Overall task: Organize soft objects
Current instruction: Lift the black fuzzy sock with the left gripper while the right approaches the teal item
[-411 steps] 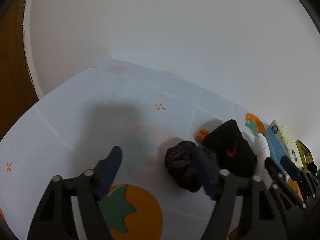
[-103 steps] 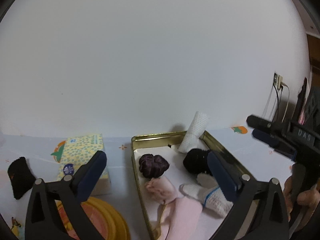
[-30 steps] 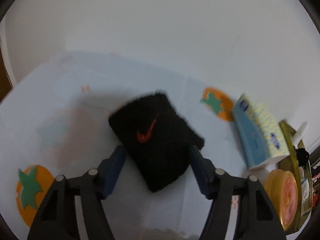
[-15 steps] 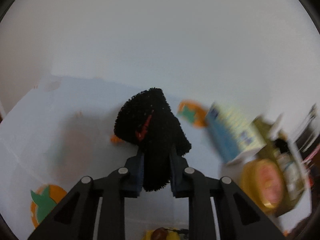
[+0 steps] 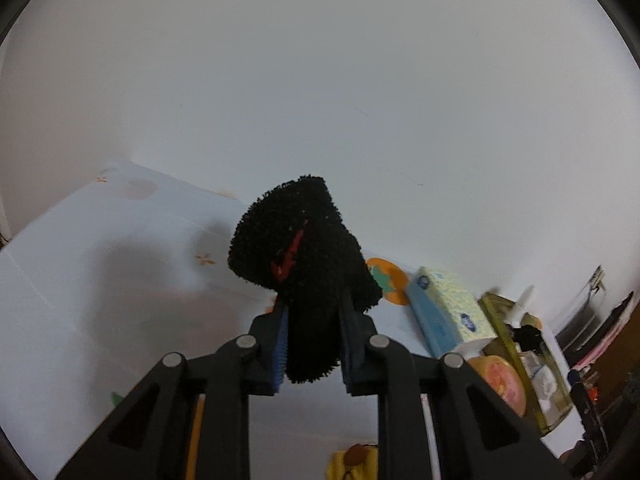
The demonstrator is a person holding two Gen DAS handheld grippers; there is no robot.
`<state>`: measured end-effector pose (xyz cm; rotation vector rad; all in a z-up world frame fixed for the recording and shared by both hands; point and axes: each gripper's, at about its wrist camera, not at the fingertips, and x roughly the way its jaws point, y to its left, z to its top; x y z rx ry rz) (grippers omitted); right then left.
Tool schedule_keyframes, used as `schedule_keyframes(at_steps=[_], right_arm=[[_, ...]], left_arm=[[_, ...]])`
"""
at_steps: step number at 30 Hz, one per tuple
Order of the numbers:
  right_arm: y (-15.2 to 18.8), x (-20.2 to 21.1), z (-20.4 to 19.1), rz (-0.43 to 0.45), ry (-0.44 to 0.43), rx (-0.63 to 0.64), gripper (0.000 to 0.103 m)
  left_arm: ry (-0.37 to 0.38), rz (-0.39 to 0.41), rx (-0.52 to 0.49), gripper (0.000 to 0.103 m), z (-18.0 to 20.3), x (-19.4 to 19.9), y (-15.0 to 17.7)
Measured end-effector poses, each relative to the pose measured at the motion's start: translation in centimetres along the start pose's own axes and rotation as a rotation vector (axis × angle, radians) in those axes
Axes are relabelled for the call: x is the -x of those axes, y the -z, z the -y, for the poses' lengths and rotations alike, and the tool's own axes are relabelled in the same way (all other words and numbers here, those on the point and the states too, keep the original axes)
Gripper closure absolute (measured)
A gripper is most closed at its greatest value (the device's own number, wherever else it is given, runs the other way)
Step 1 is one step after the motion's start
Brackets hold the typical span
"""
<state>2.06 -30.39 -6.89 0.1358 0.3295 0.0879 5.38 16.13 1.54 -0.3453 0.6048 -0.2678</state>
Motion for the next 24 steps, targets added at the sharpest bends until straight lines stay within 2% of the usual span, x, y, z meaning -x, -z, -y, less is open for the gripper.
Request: schedule_keyframes(at_steps=[4, 8, 9, 11, 12, 15, 20, 24], right_arm=[[0.2, -0.5, -1.0, -0.027, -0.028, 0.029, 0.022], [0.5, -1.3, -3.1, -0.063, -0.098, 0.057, 0.022], [0.6, -1.5, -3.8, -0.074, -0.12, 0.062, 0.025], [0.8, -2.4, -5.6, -0.117, -0.176, 0.081, 0.039], [1.0, -2.9, -6.4, -0.143, -0.199, 0.09, 0.042], [1.6, -5.3, -8.8, -0.258, -0.264, 0.1, 0.057], [2.6, -8.9, -11.8, -0.406, -0.361, 0.11, 0.057], [3.4, -10.8, -13.2, -0.485, -0.336, 0.143, 0.057]], left_arm=[[-0.031, -0.01, -0.027, 0.084, -0.3, 0.1, 0.5], [-0.078, -0.015, -0.03, 0.084, -1.3, 0.6, 0.9], [-0.095, -0.016, -0.031, 0.084, -1.6, 0.7, 1.0], [-0.13, -0.018, -0.028, 0.084, -2.4, 0.9, 1.2], [-0.14, -0.019, -0.025, 0.084, -2.5, 0.8, 1.4], [-0.175, -0.024, -0.005, 0.084, -3.7, 0.9, 1.7], [-0.204, -0.027, 0.012, 0.084, -4.7, 1.0, 1.9], [-0.202, -0.023, -0.002, 0.084, -4.6, 1.0, 2.0]])
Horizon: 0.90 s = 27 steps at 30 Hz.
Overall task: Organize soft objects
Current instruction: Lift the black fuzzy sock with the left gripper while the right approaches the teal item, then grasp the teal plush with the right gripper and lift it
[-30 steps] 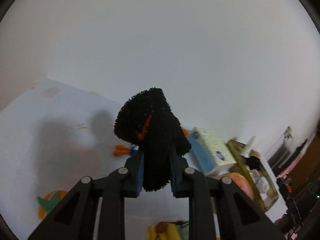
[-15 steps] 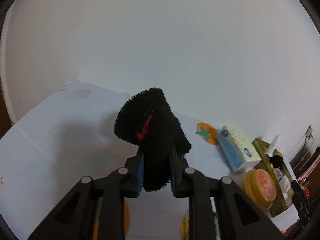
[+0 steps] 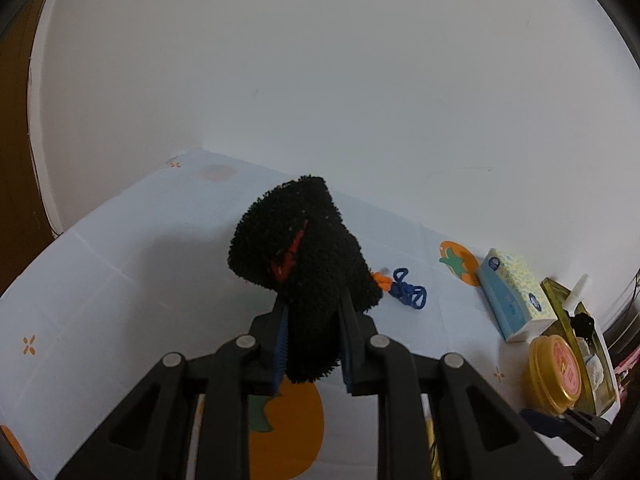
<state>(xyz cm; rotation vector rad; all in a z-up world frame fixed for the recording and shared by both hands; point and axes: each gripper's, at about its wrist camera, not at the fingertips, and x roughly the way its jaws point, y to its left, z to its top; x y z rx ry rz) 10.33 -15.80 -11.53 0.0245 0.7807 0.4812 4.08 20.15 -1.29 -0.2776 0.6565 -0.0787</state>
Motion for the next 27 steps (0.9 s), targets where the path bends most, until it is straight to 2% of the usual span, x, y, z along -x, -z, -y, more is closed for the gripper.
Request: schedule_keyframes(at_steps=[5, 7, 11, 12, 13, 16, 20, 27], right_arm=[[-0.2, -2.9, 0.8, -0.107, -0.033, -0.058, 0.057], [-0.4, -3.2, 1.0, -0.105, -0.047, -0.074, 0.057], [-0.7, -3.8, 0.2, -0.116, -0.02, -0.053, 0.057], [-0.7, -3.8, -0.1, -0.118, -0.006, -0.04, 0.058], [-0.7, -3.8, -0.4, -0.121, 0.006, -0.026, 0.069], [-0.6, -3.3, -0.4, -0.114, 0.011, -0.014, 0.073], [-0.6, -1.3, -0.1, -0.018, 0.033, -0.015, 0.075], [-1.8, 3.8, 0.2, 0.229, 0.01, -0.03, 0.075]], left_arm=[[0.0, 0.002, -0.007, 0.084, 0.3, 0.0, 0.0], [0.0, 0.002, -0.007, 0.084, 0.3, 0.1, 0.0], [-0.006, 0.002, -0.013, 0.084, 0.3, 0.1, 0.1], [-0.007, 0.003, -0.013, 0.084, 0.3, 0.1, 0.1], [-0.006, 0.005, -0.012, 0.084, 0.3, 0.1, 0.1], [-0.009, 0.012, -0.014, 0.084, 0.2, 0.0, 0.1], [-0.01, 0.032, -0.009, 0.084, 0.2, -0.2, 0.1], [0.018, 0.067, -0.029, 0.084, 1.1, -0.2, 0.2]])
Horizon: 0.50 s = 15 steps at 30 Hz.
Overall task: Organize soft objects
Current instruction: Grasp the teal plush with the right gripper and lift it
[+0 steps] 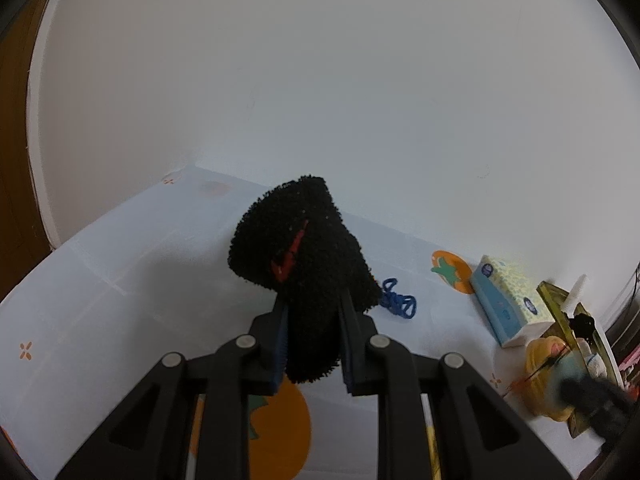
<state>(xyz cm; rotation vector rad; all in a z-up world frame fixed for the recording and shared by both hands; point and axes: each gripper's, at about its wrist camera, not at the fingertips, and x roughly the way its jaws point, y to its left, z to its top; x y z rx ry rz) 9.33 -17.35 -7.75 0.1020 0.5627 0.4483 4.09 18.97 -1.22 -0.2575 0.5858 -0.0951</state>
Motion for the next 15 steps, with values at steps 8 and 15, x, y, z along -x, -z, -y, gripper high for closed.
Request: schedule_keyframes(at_steps=[8, 15], right_arm=[[-1.5, 4.1, -0.3, 0.173, 0.035, 0.01, 0.075], [-1.3, 5.8, 0.5, 0.201, 0.071, 0.011, 0.075]], left_arm=[[0.042, 0.029, -0.041, 0.084, 2.4, 0.4, 0.6], [0.079, 0.029, -0.07, 0.084, 5.1, 1.2, 1.7]])
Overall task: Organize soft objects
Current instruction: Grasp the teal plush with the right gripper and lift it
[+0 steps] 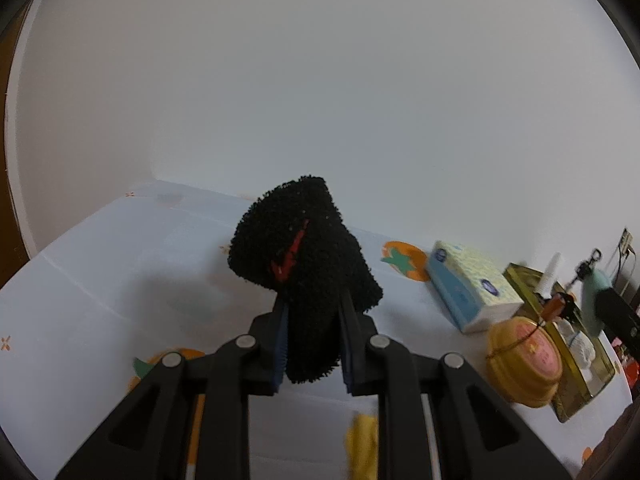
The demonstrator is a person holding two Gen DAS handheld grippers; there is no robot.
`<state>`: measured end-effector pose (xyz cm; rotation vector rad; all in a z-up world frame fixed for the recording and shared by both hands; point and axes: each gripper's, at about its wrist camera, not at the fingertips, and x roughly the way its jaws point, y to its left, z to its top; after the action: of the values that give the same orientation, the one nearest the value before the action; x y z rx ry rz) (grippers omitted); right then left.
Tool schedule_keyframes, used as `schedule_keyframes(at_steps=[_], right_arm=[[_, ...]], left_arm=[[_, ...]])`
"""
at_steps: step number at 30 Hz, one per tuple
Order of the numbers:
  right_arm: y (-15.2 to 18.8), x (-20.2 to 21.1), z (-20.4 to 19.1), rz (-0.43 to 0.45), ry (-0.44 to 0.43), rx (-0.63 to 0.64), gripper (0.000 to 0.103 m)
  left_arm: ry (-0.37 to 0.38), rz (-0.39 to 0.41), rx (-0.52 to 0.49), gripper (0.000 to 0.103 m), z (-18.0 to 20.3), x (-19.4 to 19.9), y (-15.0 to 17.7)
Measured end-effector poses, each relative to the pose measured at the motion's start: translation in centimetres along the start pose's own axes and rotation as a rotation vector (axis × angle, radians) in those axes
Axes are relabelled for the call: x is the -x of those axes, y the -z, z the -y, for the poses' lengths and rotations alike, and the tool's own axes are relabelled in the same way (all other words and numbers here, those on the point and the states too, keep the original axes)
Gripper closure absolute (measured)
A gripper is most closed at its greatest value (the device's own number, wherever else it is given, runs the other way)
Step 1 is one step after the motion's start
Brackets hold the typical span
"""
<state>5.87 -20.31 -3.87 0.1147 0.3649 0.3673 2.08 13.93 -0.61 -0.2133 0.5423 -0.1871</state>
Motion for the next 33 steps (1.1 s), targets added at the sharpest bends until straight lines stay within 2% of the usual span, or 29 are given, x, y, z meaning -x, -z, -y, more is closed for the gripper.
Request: schedule_keyframes(at_steps=[12, 33], right_arm=[[0.2, 2.7, 2.0, 0.015, 0.056, 0.008, 0.075], [-1.0, 9.6, 2.6, 0.083, 0.133, -0.014, 0.075]], left_arm=[[0.047, 0.024, -0.052, 0.084, 4.6, 1.7, 0.5], [0.182, 0.05, -0.159, 0.084, 13.6, 3.0, 0.5]])
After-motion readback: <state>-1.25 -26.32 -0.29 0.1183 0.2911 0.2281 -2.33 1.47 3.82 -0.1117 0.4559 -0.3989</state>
